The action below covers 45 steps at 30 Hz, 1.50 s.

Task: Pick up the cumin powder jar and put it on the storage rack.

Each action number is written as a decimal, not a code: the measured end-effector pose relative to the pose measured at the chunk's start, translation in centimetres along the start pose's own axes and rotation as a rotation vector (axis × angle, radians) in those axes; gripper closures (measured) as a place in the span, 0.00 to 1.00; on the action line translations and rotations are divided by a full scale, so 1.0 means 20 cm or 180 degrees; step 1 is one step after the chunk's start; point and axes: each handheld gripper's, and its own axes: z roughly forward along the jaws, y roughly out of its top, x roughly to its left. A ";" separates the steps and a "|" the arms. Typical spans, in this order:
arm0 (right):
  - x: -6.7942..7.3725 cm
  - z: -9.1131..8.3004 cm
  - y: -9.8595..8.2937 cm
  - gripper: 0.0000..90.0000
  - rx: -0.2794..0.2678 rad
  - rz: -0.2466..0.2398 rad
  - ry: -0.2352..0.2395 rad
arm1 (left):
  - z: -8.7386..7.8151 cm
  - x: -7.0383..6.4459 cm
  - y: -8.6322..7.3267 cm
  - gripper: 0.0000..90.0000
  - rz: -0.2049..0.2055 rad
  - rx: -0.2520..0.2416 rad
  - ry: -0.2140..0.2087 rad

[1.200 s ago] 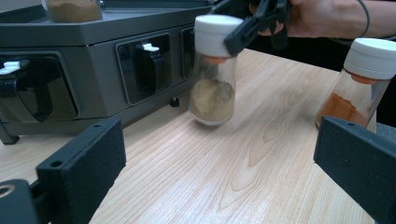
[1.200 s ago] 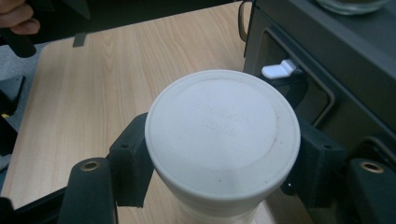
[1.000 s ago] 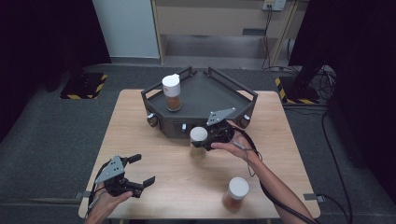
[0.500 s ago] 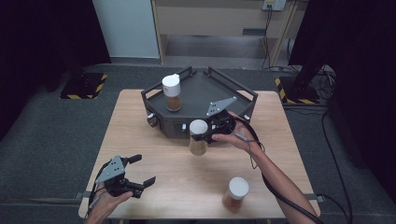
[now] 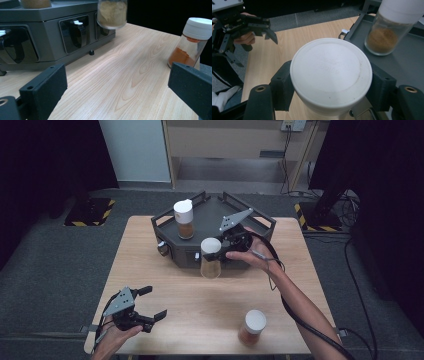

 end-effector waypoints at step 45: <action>-0.14 -0.06 0.36 0.38 0.0069 0.0254 -0.0546 | 0.00 0.01 -0.01 0.01 -0.0024 -0.0016 -0.0024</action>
